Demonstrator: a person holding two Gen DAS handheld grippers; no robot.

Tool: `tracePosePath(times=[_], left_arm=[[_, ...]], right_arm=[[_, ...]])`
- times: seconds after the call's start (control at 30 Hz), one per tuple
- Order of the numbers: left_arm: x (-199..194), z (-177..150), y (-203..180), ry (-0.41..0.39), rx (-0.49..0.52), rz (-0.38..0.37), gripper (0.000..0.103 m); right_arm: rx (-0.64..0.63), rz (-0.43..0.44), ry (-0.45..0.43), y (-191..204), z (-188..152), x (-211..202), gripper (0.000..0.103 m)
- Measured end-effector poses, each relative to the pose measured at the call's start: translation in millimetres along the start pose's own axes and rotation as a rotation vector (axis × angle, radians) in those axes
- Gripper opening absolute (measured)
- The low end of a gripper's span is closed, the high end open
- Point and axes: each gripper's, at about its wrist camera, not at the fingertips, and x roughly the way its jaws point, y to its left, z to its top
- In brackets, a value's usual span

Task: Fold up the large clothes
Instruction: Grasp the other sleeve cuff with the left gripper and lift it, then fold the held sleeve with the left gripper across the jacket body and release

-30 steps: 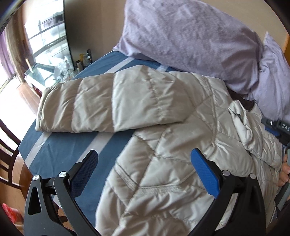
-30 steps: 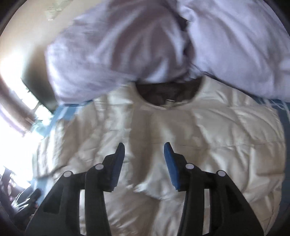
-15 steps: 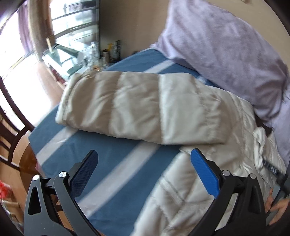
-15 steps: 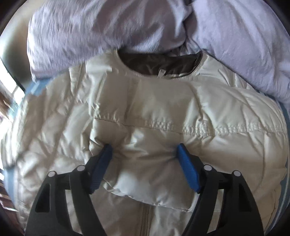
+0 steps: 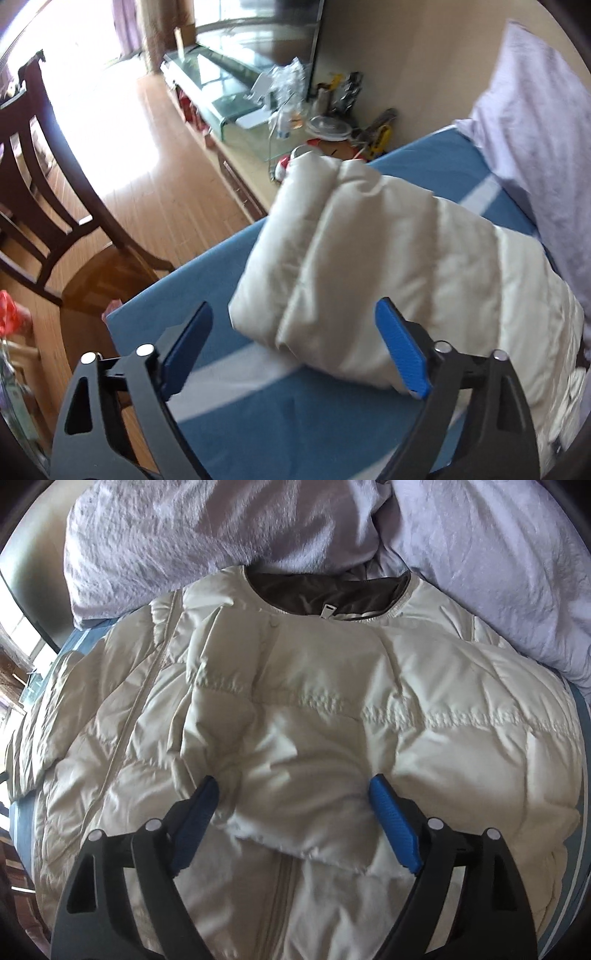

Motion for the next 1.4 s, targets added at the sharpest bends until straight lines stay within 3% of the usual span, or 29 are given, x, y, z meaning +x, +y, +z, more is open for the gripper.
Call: tracePosePath(times=[0.3, 0.43, 0.53, 0.67, 0.8, 1.0, 1.2, 1.4], left_arm=[[16, 3, 6, 0.012, -0.037, -0.031, 0.067], [13, 2, 5, 0.002, -0.064, -0.112, 0.03], [7, 2, -2, -0.012, -0.05, -0.11, 0.017], [-12, 6, -13, -0.054, -0.03, -0.121, 0.015], [-46, 13, -32, -0.116, -0.003, -0.193, 0.015], [-106, 16, -82, -0.197, 0.069, -0.349, 0.015], [-152, 0, -146, -0.215, 0.173, -0.508, 0.015], [-187, -26, -201, -0.228, 0.294, -0.622, 0.015]], right_arm=[[0.0, 0.013, -0.004, -9, -19, -18, 0.084], [-0.003, 0.011, -0.01, -12, -26, -24, 0.084], [-0.004, 0.008, -0.02, -15, -31, -30, 0.084], [0.017, 0.016, -0.033, -25, -37, -38, 0.084], [0.049, 0.016, -0.047, -39, -43, -44, 0.084], [0.098, 0.014, -0.055, -60, -53, -50, 0.084], [0.153, 0.01, -0.069, -87, -62, -56, 0.084], [0.211, 0.002, -0.083, -114, -70, -64, 0.084]])
